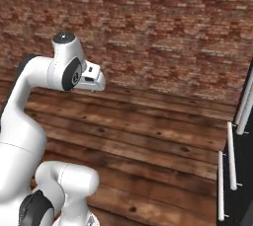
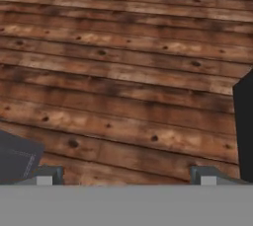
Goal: Retrieve the chicken drumstick from the fridge and place it on the saucepan with marinade on the stove.
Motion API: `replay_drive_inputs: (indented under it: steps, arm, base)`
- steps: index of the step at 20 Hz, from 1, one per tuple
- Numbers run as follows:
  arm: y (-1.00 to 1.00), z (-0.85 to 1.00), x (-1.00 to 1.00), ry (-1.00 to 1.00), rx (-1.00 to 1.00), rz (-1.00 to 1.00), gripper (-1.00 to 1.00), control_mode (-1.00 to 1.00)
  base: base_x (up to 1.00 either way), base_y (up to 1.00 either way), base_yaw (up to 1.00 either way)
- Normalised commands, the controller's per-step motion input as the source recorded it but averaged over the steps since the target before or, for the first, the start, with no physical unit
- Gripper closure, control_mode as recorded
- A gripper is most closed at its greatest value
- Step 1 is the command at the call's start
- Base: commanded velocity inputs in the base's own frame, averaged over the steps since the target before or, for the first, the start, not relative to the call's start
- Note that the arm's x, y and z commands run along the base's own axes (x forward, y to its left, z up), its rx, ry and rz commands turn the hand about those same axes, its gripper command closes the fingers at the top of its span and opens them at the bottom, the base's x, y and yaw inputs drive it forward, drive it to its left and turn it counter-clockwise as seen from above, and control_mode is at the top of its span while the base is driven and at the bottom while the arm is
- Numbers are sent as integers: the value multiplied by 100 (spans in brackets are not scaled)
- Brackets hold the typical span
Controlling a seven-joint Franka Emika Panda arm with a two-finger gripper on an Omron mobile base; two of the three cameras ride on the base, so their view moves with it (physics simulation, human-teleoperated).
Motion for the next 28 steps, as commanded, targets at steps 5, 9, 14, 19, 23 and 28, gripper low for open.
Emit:
replay_drive_inputs:
  steps: [5,9,14,19,23,28]
  arm:
    - [0,0,0,0,0,0,-100,100]
    - [0,0,0,0,0,0,-100,100]
    - [0,0,0,0,0,0,-100,100]
    - [0,0,0,0,0,0,-100,100]
    - [0,0,0,0,0,0,-100,100]
    - [0,0,0,0,0,0,-100,100]
  base:
    - [100,20,5]
    - [100,12,0]
    - [100,1,-12]
    - [98,5,-43]
    - [36,0,-63]
    - [-24,-7,-69]
